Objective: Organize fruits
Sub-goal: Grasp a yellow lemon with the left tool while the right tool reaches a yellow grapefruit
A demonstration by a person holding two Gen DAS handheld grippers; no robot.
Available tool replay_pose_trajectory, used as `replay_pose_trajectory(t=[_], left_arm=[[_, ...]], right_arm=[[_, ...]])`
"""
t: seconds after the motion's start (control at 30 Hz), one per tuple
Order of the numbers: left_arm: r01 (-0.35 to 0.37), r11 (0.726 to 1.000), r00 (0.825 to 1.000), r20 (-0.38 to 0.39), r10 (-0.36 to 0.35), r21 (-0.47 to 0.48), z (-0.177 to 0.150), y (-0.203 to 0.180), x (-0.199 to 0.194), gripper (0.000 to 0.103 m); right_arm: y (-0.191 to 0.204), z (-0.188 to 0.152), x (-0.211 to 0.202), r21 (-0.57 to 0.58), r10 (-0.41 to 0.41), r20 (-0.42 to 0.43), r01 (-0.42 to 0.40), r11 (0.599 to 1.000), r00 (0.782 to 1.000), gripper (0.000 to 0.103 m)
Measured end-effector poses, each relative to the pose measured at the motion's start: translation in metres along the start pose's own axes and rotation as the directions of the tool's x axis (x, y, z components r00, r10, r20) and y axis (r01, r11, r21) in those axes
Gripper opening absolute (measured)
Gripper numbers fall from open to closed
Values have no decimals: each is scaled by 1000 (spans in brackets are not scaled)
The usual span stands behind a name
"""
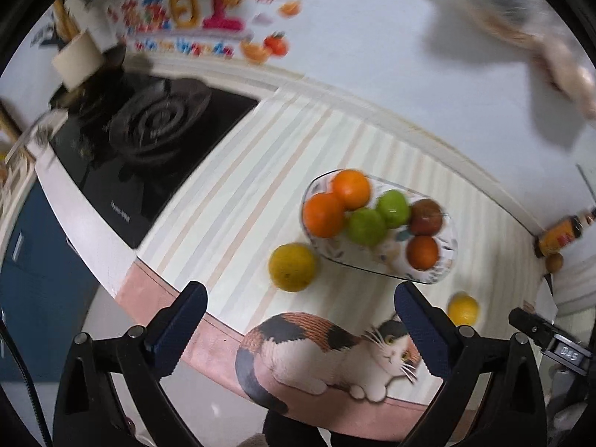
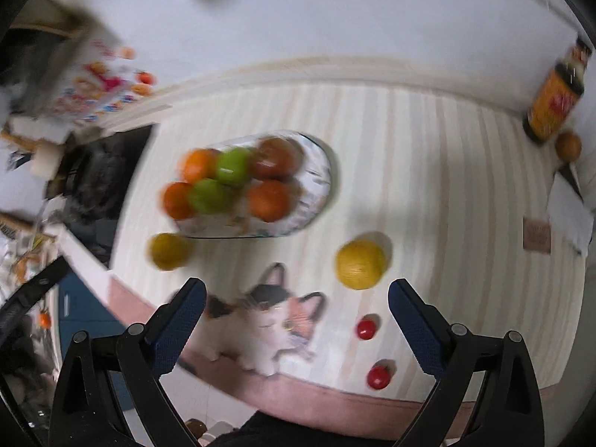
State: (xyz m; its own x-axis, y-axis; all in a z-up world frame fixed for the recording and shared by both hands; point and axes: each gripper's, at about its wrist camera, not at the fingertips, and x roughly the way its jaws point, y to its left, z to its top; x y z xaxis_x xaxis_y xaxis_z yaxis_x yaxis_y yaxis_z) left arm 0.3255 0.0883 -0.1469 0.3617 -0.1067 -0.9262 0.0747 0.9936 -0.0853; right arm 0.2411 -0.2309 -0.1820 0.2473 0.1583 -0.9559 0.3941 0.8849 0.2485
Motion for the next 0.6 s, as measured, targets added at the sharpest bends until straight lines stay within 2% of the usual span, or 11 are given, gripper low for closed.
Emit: replay_pose_trajectory(t=[0.13, 0.23, 0.43, 0.5, 0.53, 0.6], left_arm=[[-42, 998, 995, -92, 37, -49, 8, 21, 51, 103], [-44, 997, 987, -158, 34, -57, 12, 26, 82, 103], [-51, 999, 962, -268, 51, 7, 14, 17, 145, 103], [-52, 998, 952, -299, 61, 35, 14, 10, 164, 103], [-47, 998, 950, -305, 59, 45, 14, 8, 170, 103], [-43, 997, 948, -311, 63, 68, 14, 2, 180, 103]], right_arm=[[-21, 9, 54, 53, -47, -69, 50, 997, 997, 100], [-30, 11, 86, 77, -67, -116, 76, 994, 991, 96], [-40, 13, 123, 83, -102, -166, 117, 990, 981, 84], [-41, 14, 130, 81, -104, -174, 120, 990, 979, 78], [-42, 13, 133, 76, -110, -177, 125, 989, 978, 77], [-43, 15, 138, 73, -108, -180, 123, 990, 978, 69]])
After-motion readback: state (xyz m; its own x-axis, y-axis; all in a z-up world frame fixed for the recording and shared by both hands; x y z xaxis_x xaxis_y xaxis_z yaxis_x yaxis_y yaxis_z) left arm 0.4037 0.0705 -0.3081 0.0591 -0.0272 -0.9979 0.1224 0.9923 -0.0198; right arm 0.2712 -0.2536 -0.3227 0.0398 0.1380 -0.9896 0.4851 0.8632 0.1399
